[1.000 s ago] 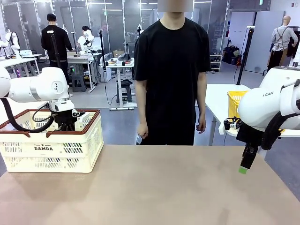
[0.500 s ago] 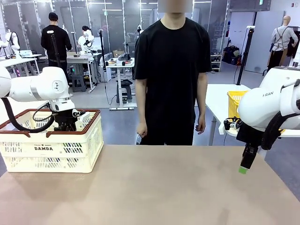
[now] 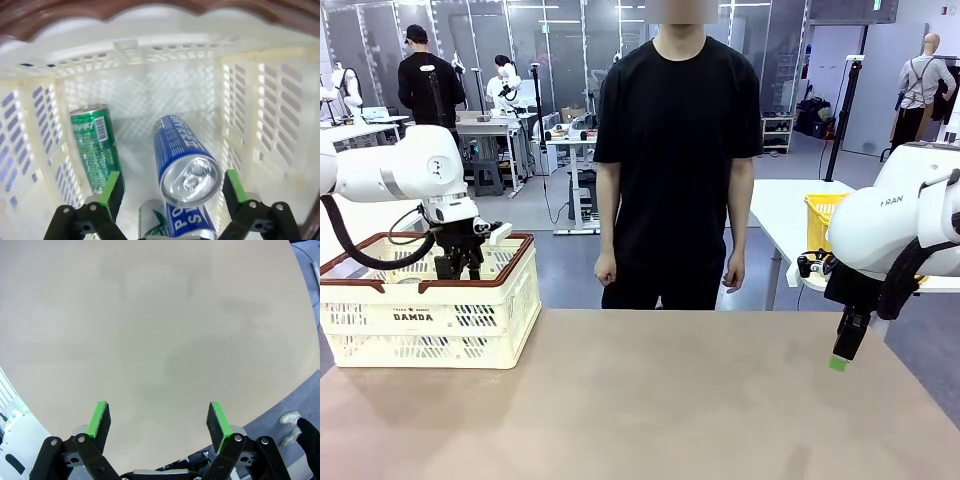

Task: Place the drinks into the Shopping basket.
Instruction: Pick up one drink and place it into the Shopping basket.

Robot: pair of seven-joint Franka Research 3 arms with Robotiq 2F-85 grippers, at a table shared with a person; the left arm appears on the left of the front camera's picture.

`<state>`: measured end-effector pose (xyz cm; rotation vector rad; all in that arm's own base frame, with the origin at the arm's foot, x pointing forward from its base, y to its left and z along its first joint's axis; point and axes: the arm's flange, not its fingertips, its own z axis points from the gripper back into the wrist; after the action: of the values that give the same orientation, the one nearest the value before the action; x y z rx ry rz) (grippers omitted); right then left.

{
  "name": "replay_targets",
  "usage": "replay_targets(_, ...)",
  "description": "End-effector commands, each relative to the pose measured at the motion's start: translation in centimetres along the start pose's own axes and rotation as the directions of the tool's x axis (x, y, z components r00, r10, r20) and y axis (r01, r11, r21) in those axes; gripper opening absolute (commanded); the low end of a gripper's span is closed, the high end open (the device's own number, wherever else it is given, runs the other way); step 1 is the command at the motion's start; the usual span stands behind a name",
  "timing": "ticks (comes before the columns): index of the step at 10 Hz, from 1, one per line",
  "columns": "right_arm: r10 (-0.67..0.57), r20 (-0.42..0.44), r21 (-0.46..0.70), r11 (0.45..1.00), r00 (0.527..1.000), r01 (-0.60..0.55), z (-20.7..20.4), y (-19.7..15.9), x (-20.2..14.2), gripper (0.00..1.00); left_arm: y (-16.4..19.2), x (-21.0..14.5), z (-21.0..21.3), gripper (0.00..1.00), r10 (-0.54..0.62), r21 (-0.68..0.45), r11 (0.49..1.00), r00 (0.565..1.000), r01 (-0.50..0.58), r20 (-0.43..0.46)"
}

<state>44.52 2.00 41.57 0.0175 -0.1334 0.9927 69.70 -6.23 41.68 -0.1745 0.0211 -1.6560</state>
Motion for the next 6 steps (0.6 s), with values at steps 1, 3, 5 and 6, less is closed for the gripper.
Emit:
replay_targets(1,0.002,-0.004,0.0,1.0,1.0,-0.002,0.1,0.0,-0.1,0.97,-1.0,0.3,2.8,1.0,0.001,0.023,1.0,1.0,-0.001,0.01)
replay_targets(3,0.002,-0.004,0.0,1.0,1.0,-0.002,0.1,0.0,-0.1,0.97,-2.3,0.8,5.1,1.0,0.001,0.037,0.999,1.0,-0.001,-0.002)
replay_targets(5,0.002,-0.004,0.0,1.0,1.0,-0.002,0.1,0.0,-0.1,0.97,-3.4,1.4,6.7,1.0,-0.009,0.061,0.998,1.0,0.01,-0.019)
replay_targets(6,0.002,-0.004,0.0,1.0,1.0,-0.002,0.1,0.0,-0.1,0.97,-3.8,1.7,7.2,1.0,-0.004,0.073,0.997,1.0,0.006,-0.017)
